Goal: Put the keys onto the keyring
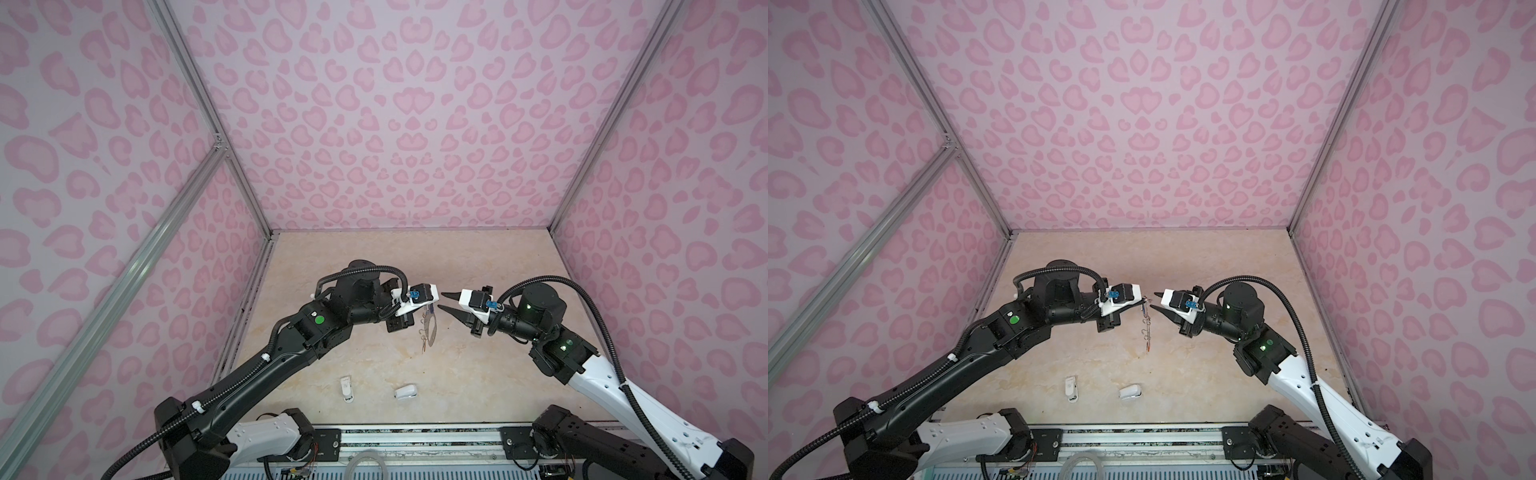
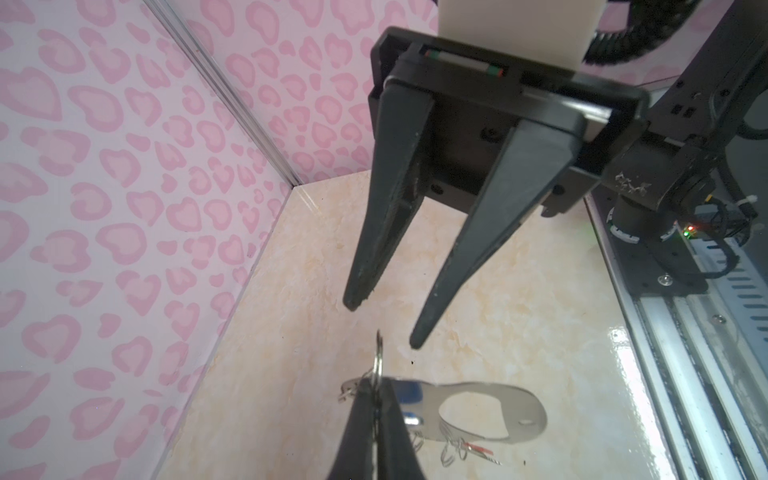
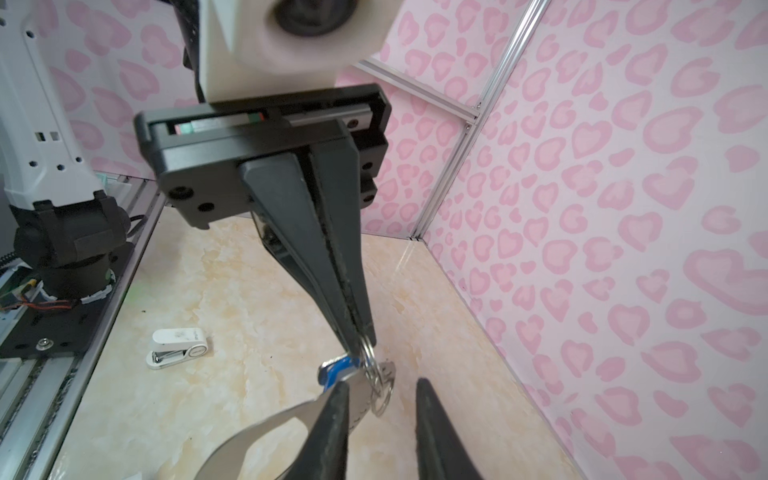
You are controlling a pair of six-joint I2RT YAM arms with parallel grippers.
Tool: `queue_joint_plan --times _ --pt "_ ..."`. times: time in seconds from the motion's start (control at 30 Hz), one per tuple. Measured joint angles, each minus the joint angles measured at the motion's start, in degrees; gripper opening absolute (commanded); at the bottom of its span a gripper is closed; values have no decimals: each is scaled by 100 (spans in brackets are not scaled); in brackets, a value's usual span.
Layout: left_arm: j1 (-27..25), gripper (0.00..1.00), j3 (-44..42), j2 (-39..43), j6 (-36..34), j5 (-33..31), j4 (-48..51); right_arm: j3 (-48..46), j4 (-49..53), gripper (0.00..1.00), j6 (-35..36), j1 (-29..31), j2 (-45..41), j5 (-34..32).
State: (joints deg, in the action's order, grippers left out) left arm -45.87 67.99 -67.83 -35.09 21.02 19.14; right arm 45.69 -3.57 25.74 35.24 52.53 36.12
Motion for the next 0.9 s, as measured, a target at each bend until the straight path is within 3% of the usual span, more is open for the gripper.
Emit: queue_joint_plan --times 0.2,0.53,0.9 --pt "-98 3 391 -195 -389 -448 472 70 181 28 103 20 109 -52" --pt "-149 3 487 -308 -654 -538 717 31 -164 24 -74 55 332 -48" --pt "-144 3 487 -337 -800 -535 815 66 -254 10 -103 59 566 85"
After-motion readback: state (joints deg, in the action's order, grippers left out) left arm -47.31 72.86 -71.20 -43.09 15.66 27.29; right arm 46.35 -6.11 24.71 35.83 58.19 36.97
